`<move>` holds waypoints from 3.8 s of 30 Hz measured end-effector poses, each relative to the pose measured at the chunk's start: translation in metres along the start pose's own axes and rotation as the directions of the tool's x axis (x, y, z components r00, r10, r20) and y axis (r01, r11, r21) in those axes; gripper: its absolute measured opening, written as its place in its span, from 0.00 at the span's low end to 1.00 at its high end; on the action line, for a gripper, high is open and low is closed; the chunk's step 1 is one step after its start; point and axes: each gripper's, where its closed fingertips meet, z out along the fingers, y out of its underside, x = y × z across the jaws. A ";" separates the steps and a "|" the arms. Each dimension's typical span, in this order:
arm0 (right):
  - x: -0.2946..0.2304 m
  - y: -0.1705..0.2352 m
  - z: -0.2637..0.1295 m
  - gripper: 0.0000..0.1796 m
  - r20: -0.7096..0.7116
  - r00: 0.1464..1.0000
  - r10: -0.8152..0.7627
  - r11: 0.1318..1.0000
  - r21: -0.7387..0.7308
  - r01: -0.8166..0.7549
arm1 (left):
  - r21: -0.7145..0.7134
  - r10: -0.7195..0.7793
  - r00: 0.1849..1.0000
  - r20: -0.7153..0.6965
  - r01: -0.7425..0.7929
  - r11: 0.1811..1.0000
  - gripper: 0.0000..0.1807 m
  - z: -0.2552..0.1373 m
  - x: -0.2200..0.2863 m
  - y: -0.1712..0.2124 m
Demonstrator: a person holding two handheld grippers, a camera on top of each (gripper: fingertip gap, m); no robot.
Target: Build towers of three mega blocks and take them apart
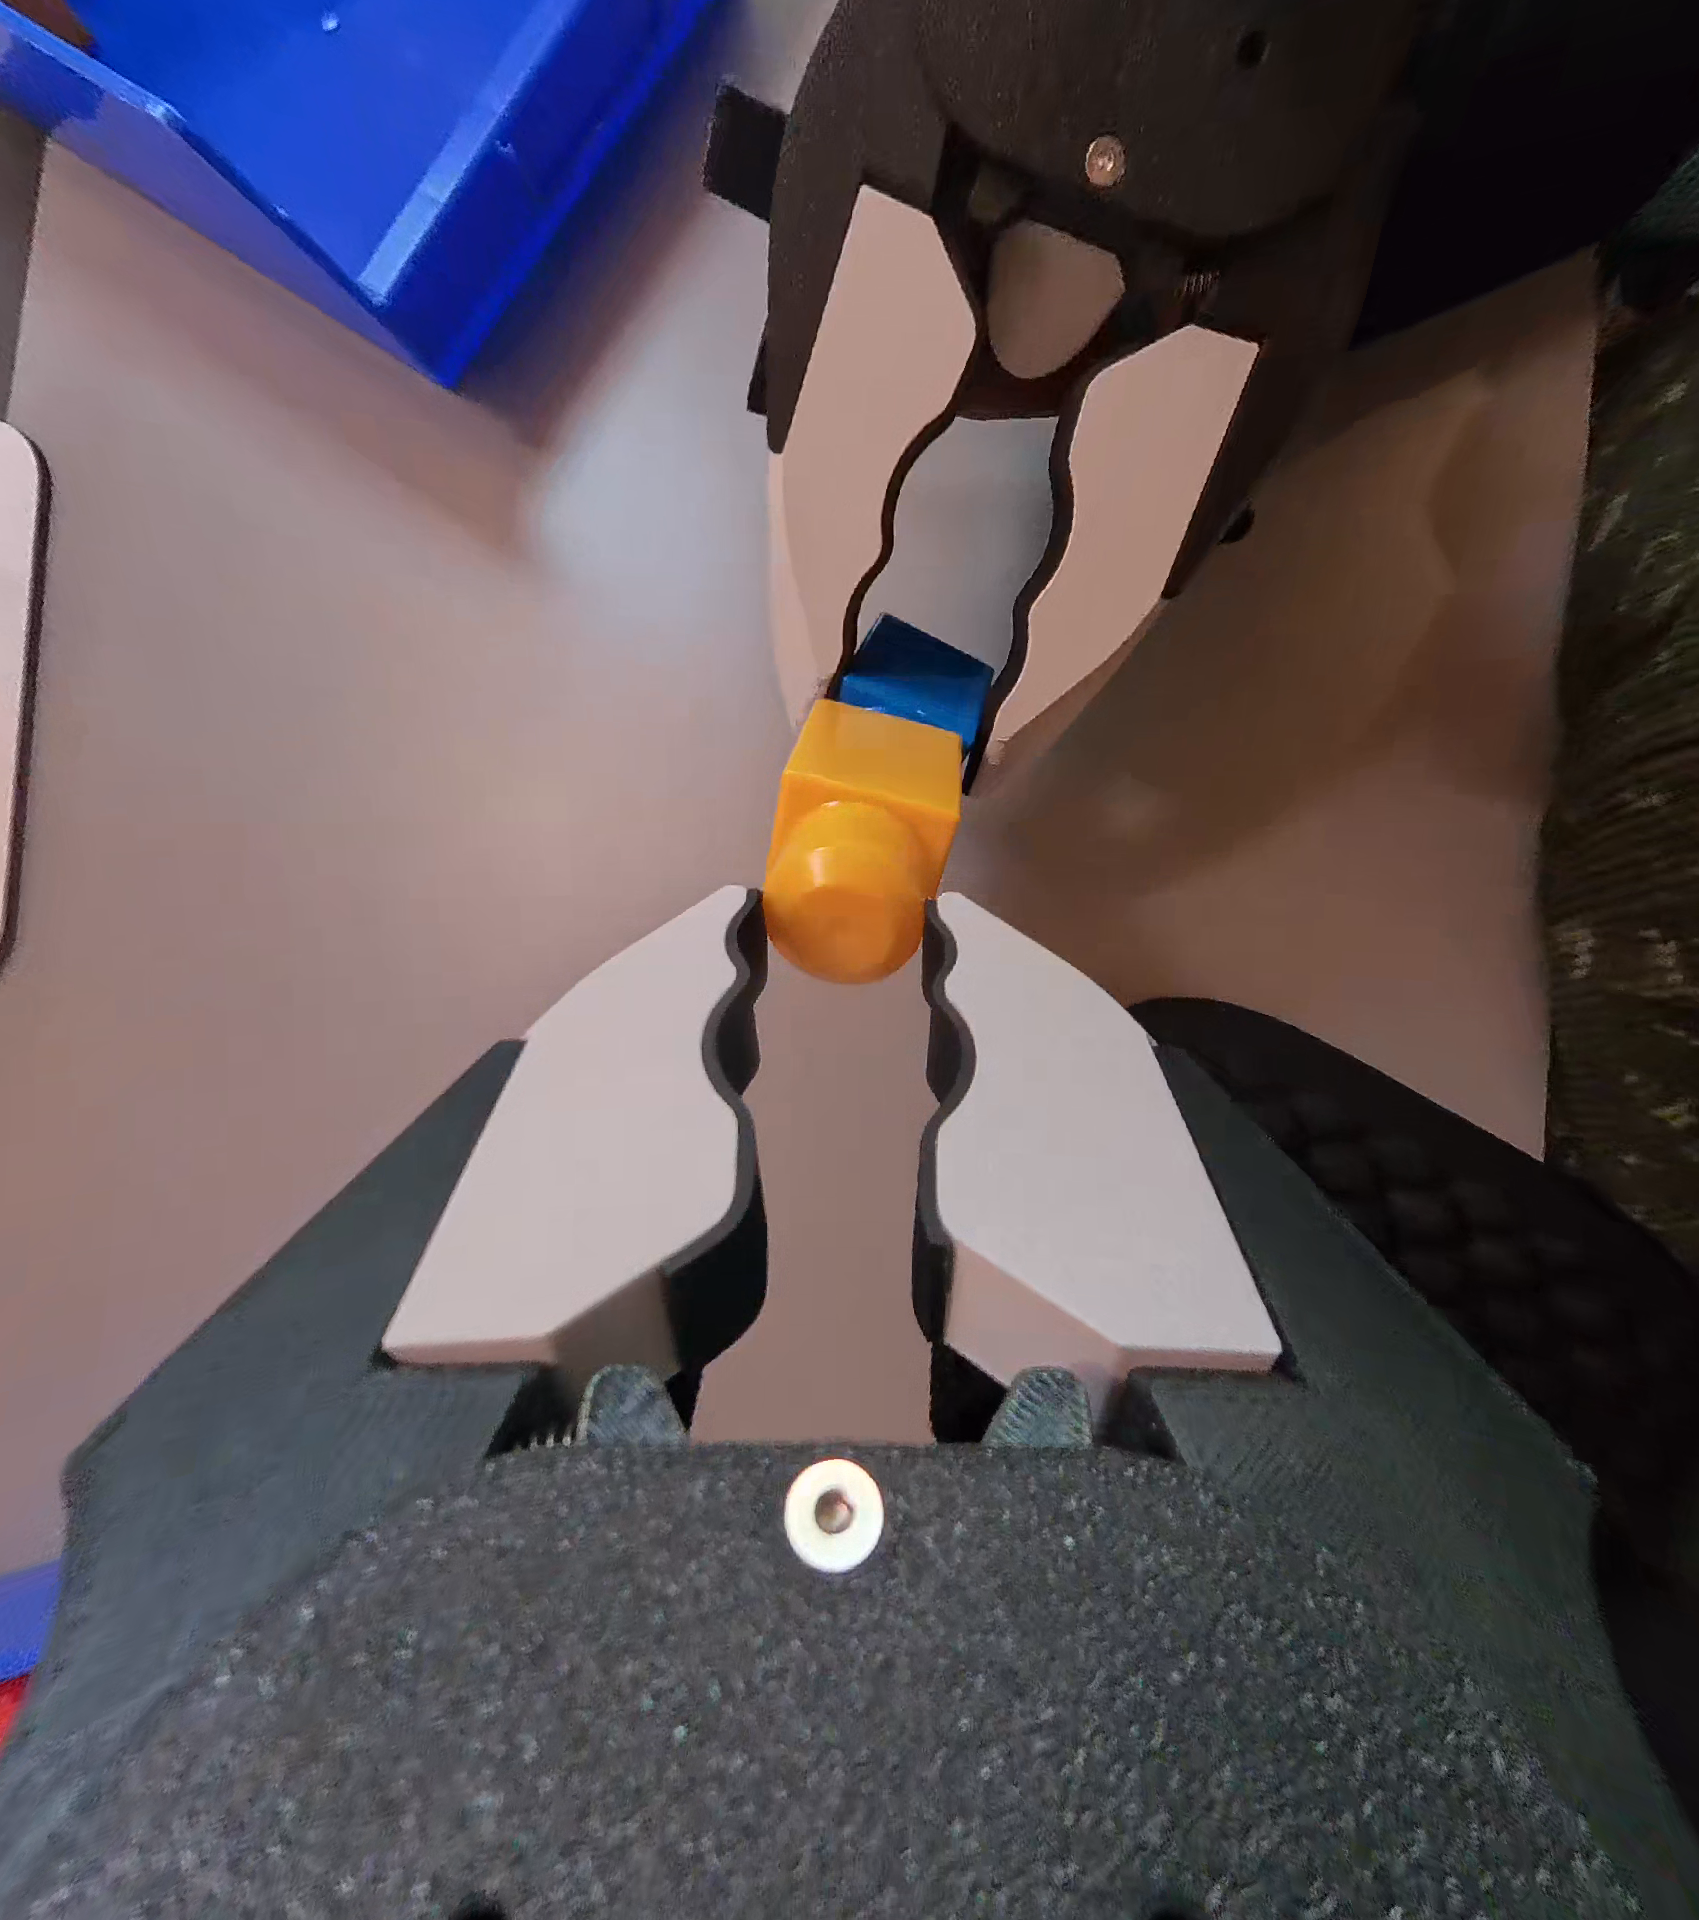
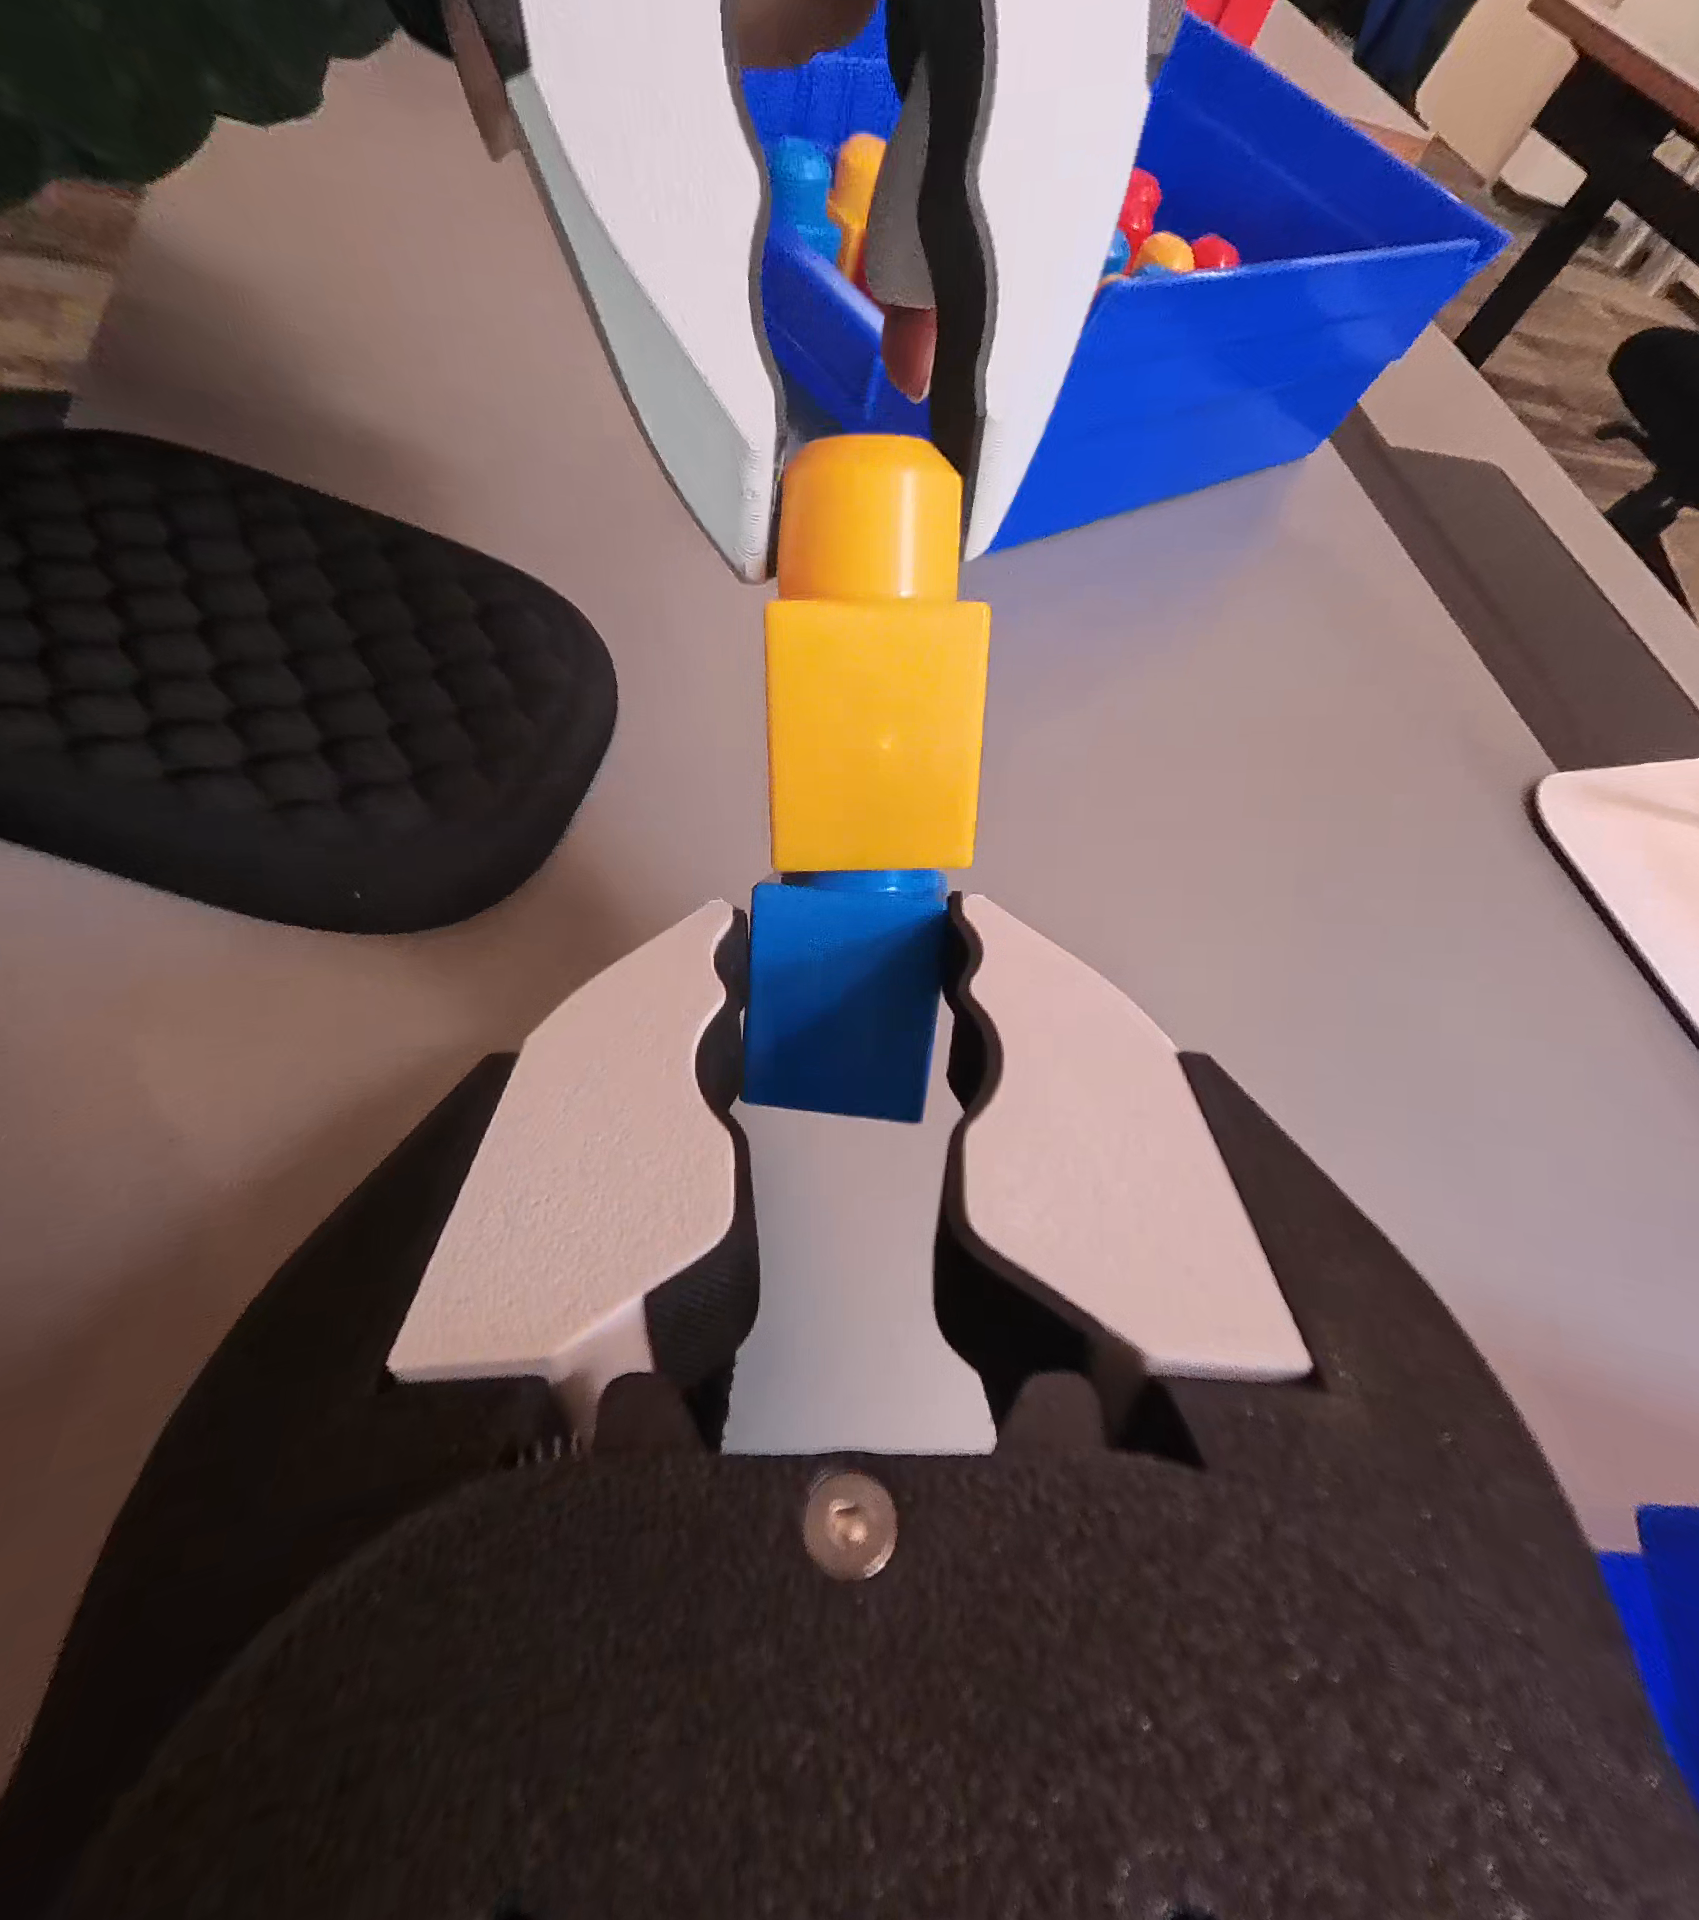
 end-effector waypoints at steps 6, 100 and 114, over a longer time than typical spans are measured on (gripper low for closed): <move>-0.005 -0.009 -0.006 0.20 0.037 0.999 0.011 0.996 0.083 -0.014 | 0.125 0.081 0.997 -0.013 -0.078 0.989 0.16 -0.008 0.009 -0.015; -0.008 -0.054 -0.038 0.21 0.246 0.954 0.171 0.868 0.420 -0.264 | 0.696 -0.039 0.971 -0.234 0.195 0.691 0.19 0.012 0.027 -0.043; 0.005 -0.037 -0.037 0.21 0.121 0.986 0.112 0.947 0.287 -0.143 | 0.557 -0.055 0.998 0.039 0.024 0.830 0.22 0.010 0.002 -0.018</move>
